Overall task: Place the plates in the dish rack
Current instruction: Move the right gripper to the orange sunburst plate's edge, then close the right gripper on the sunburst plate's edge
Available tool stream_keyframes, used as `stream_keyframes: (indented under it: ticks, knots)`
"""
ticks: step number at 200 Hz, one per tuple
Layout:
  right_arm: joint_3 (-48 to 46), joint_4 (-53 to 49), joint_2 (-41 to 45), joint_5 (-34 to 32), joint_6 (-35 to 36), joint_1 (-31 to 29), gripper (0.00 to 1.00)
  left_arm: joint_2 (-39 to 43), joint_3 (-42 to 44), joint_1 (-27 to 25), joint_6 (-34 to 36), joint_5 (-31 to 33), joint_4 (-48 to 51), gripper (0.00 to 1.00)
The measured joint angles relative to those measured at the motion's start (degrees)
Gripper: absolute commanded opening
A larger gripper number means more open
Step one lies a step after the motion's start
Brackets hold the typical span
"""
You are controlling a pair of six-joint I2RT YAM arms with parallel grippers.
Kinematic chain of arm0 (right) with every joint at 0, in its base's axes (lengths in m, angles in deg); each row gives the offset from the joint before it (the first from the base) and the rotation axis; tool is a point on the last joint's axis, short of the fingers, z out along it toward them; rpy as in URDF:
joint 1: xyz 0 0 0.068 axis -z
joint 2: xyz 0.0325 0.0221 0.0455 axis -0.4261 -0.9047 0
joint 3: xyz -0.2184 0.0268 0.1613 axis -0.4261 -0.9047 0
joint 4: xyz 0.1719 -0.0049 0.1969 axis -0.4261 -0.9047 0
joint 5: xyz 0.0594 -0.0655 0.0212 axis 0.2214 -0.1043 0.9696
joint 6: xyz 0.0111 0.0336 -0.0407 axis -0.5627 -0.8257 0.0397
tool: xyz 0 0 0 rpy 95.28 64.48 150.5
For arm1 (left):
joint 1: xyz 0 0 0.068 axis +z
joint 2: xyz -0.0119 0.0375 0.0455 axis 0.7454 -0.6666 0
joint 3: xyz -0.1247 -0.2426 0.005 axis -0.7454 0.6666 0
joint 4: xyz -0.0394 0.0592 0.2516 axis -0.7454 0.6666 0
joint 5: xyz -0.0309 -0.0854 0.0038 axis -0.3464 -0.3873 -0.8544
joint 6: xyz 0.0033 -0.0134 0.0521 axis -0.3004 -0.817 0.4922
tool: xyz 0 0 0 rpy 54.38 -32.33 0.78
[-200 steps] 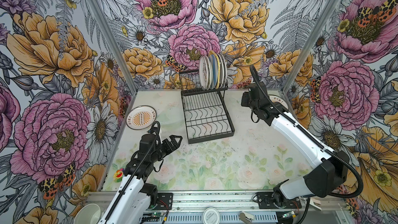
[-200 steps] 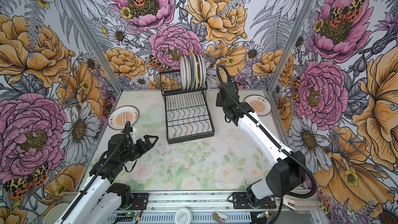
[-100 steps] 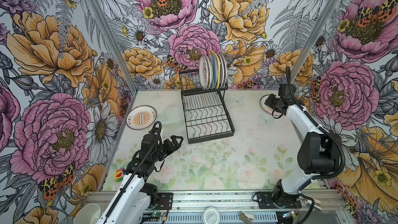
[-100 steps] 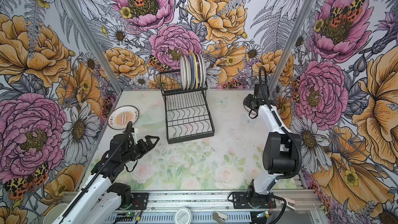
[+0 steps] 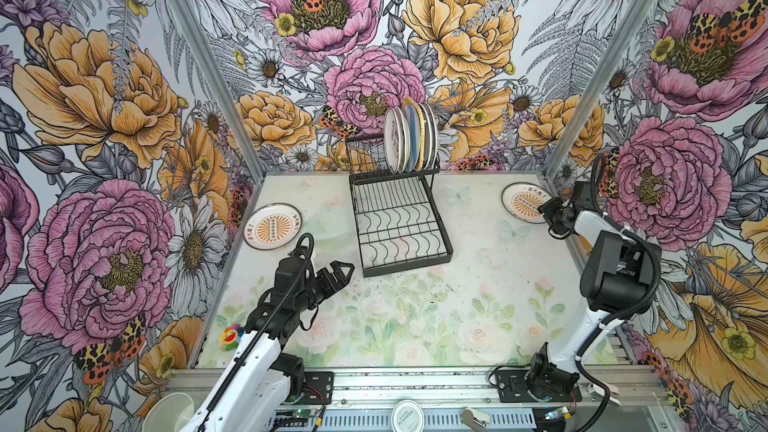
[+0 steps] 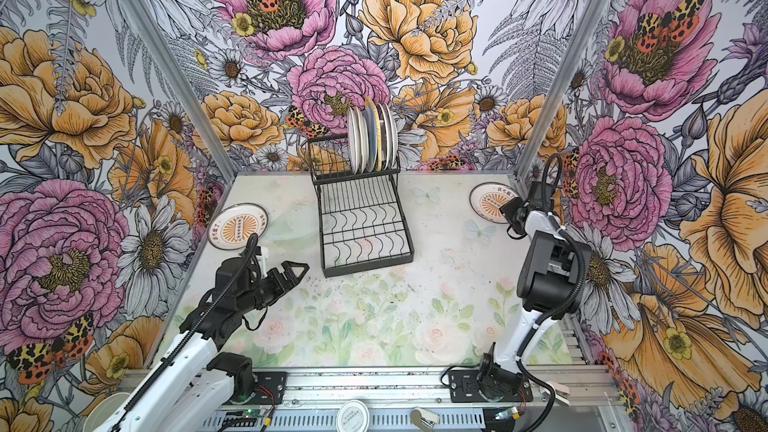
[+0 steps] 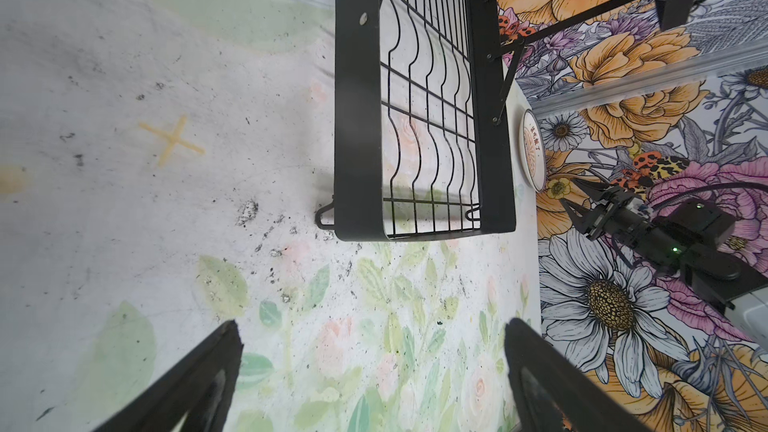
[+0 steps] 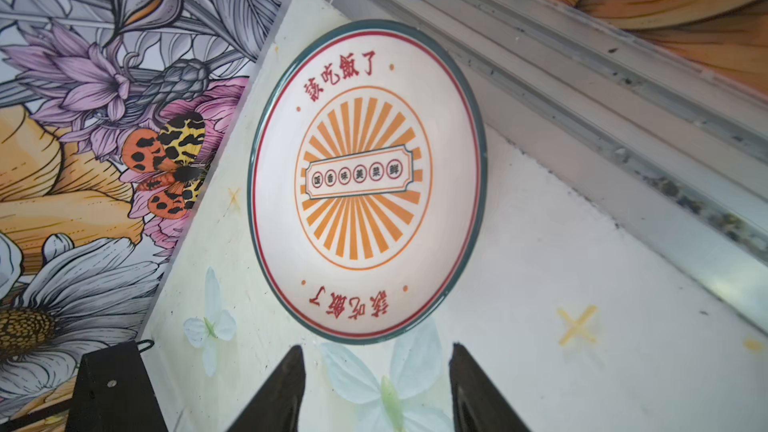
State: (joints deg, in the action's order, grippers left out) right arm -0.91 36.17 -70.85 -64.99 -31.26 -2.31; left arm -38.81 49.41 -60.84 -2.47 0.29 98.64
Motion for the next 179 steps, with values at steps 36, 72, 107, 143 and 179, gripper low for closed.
stream_keyframes:
  ticks: [36,72,107,143,179]
  knots:
    - [-0.61,3.45,-2.67,2.91,-2.64,1.55,0.56,-0.35,0.07,0.00,0.00,0.00,-1.01,0.99]
    - [-1.09,7.13,-5.64,4.72,-4.98,1.97,0.56,-0.92,0.11,0.00,0.00,0.00,-1.44,0.99]
    - [-3.17,12.26,-7.89,6.12,-8.37,2.21,0.54,-1.57,0.11,0.02,0.00,0.00,-1.57,0.99]
    - [-4.50,16.28,-8.68,6.97,-11.43,2.29,0.52,-1.57,0.11,0.02,0.00,-0.02,-1.57,0.99]
    - [-4.79,20.44,-10.36,7.63,-14.19,2.29,0.44,-1.57,0.11,0.02,0.00,-0.02,-1.57,0.99]
